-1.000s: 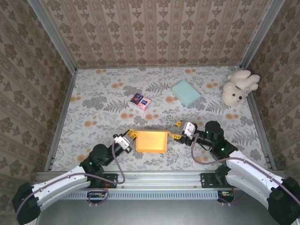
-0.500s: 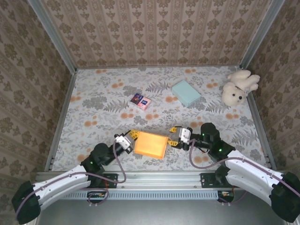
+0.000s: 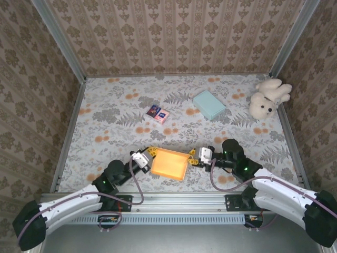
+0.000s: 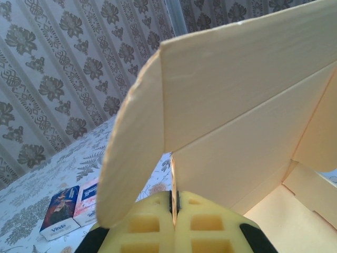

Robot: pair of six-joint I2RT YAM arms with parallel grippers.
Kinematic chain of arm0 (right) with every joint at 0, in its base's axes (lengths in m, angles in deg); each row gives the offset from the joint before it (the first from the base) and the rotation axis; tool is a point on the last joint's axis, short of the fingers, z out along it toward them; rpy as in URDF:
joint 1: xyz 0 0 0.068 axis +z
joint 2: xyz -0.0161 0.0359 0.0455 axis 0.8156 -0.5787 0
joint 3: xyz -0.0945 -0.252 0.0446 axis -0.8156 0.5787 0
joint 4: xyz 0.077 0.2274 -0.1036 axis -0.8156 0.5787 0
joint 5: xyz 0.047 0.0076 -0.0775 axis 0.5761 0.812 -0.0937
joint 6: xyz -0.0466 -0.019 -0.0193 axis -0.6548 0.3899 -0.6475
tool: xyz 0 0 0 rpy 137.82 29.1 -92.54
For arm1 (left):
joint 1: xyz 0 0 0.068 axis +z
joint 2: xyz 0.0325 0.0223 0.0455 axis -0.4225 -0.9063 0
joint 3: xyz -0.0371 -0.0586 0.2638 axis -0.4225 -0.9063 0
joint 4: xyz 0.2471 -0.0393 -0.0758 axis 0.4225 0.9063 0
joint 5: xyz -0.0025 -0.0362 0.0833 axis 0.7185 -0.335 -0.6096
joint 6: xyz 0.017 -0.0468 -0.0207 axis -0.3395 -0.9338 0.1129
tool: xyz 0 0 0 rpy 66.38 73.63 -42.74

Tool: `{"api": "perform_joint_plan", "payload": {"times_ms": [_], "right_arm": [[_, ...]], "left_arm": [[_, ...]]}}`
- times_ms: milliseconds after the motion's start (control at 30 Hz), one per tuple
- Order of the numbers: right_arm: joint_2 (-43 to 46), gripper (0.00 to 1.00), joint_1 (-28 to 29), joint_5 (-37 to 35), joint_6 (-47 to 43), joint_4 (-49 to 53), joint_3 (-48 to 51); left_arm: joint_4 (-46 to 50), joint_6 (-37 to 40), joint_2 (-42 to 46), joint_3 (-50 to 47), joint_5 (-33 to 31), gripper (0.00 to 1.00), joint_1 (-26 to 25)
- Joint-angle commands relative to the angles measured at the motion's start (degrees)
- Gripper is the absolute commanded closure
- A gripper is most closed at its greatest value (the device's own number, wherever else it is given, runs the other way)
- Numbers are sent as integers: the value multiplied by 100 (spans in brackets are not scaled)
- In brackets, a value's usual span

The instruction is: Fold the paper box

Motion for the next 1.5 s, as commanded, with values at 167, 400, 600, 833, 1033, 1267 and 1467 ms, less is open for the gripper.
{"api": "perform_joint_plan", "payload": {"times_ms": [167, 400, 600, 833, 1033, 1267, 1467], "right_arm": [[-154, 96, 165, 29, -126, -10, -347], [-334, 100, 608, -953, -354, -27, -414], [-317, 100, 1166, -2272, -632, -77, -439], [-462, 100, 1646, -3614, -1019, 105, -598], [-728, 100, 1895, -4474, -1310, 345, -787], [-1210, 100, 2013, -4831, -1403, 479, -921], [-1483, 100, 2056, -4949, -1458, 465, -977]], "left_arm": [[-142, -276, -109, 193, 322, 100, 3], [-232, -996, -775, 515, -424, 100, 43], [-593, -1931, -2041, 925, -626, 100, 63], [-1703, -1911, -3389, 1035, -785, 86, 70], [-1750, -1815, -3603, 922, -899, 74, 105], [-1037, -2250, -3259, 954, -584, 64, 116], [151, -2979, -2668, 922, -566, 57, 92]]}}
